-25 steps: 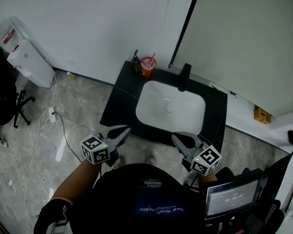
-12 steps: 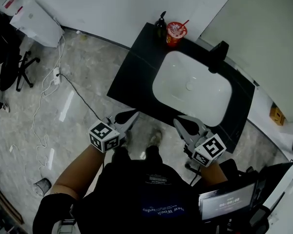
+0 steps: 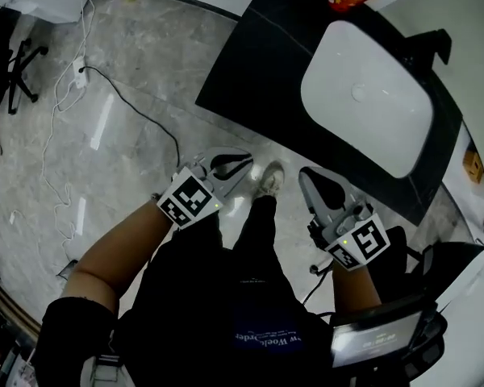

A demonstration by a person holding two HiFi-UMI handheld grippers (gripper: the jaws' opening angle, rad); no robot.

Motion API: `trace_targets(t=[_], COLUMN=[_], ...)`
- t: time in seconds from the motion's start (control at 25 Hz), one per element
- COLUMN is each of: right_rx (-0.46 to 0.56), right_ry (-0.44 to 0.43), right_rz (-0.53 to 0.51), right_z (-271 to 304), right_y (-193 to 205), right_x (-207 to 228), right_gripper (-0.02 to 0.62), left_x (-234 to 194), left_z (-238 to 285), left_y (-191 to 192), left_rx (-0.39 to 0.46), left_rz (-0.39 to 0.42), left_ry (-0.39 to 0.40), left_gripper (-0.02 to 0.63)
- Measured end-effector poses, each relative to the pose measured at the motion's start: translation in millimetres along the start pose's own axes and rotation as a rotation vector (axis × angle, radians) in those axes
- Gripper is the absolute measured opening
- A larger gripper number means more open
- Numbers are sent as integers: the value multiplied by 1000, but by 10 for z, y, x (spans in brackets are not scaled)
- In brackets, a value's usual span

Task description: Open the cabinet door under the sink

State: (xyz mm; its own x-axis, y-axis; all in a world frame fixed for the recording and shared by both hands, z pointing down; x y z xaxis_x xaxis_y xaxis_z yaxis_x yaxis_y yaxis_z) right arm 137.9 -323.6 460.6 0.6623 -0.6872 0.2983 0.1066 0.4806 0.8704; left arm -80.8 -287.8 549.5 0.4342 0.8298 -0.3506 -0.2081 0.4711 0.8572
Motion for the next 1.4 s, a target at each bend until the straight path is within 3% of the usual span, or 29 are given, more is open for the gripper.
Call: trace_targets(t=[0.08, 0.24, 0.36, 0.56, 0.76, 1.0, 1.4], right_rx=[3, -26, -44, -43, -4, 4, -47], right_ry=[17, 19, 6, -46, -60, -64, -80], right_rz=[12, 43, 55, 61, 74, 84, 125], right_z=[26, -110, -158, -248, -348, -416, -469], right_y=[141, 367, 498, 1037, 1351, 1474, 1587], right_x=[-60, -144, -136, -12, 23, 81, 108], right_gripper=[2, 2, 2, 2, 2, 2, 2], left_x=[-10, 33, -33, -12, 143, 33, -294], left_z=[27, 112, 208, 530, 691, 776, 1046], left_y=[151, 327, 362, 659, 849, 834, 903], left_rx=[-45, -99, -112, -147, -263, -392, -677], left_rz=[45, 97, 158, 301, 485, 713, 967], left_ry=[16, -26, -89, -201, -324, -473, -636], left_gripper=[18, 61, 81, 122, 167, 289, 490])
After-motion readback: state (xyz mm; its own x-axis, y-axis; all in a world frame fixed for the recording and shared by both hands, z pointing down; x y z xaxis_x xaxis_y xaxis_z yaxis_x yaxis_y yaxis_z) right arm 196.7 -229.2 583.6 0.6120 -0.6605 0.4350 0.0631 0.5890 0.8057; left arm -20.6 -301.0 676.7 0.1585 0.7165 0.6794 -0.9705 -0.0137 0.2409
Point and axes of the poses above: the fingertips, and each gripper's own axes: z forward along the fingers, x to its right, y out of its underside, the point moved 9 cm from there along -z, backward along the fingers, and after that the axes turned 13 degrees about y, right-handed, at the moved point
